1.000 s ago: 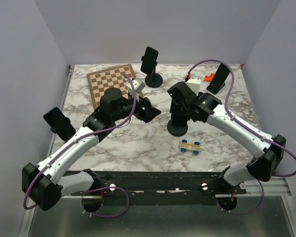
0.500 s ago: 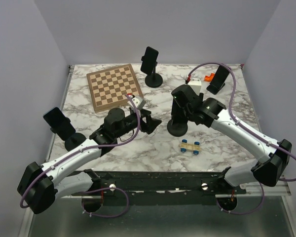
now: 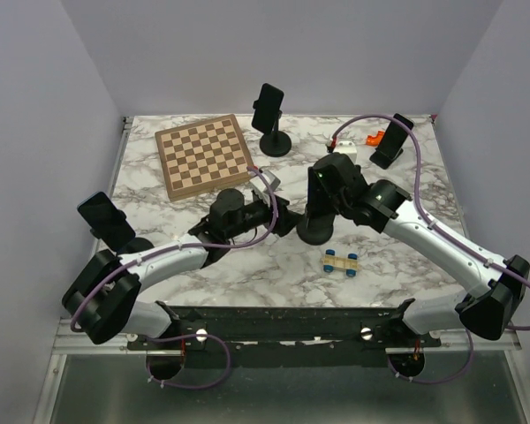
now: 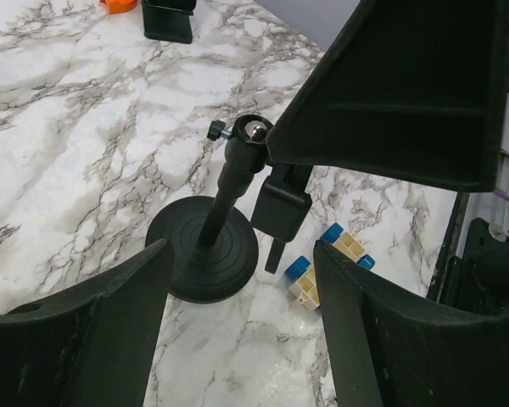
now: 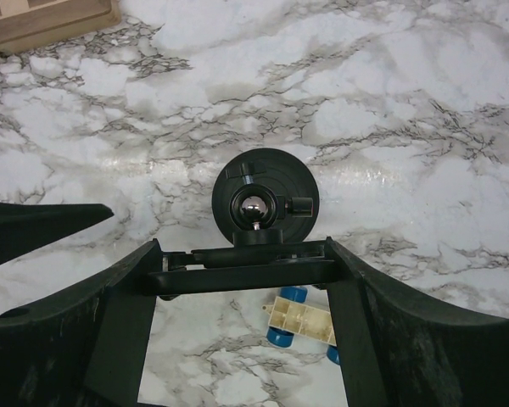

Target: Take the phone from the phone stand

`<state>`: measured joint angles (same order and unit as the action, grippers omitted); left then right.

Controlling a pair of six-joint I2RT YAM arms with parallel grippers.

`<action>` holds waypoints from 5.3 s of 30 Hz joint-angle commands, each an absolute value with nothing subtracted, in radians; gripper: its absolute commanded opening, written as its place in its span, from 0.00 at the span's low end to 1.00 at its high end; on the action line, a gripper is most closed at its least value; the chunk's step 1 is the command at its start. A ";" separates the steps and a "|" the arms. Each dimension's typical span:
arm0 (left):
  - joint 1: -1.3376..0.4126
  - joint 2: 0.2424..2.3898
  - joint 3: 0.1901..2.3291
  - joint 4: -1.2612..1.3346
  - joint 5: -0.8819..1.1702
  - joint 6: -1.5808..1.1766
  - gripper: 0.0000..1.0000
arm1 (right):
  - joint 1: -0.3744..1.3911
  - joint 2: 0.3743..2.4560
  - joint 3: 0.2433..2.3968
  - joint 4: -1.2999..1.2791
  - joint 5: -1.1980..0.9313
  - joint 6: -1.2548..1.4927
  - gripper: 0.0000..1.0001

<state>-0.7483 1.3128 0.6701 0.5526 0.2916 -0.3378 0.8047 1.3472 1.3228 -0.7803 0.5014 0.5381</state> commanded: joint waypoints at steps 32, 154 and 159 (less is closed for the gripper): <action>-0.764 1.561 0.744 0.864 0.459 -0.275 0.41 | 0.777 1.324 1.293 -0.727 0.424 0.497 0.01; -0.805 1.502 0.700 0.633 0.496 -0.277 0.00 | 0.670 1.246 1.118 -0.542 0.657 0.112 0.01; -0.750 1.544 0.734 0.610 0.592 -0.305 0.00 | 0.670 1.168 1.028 -0.413 0.517 -0.013 0.01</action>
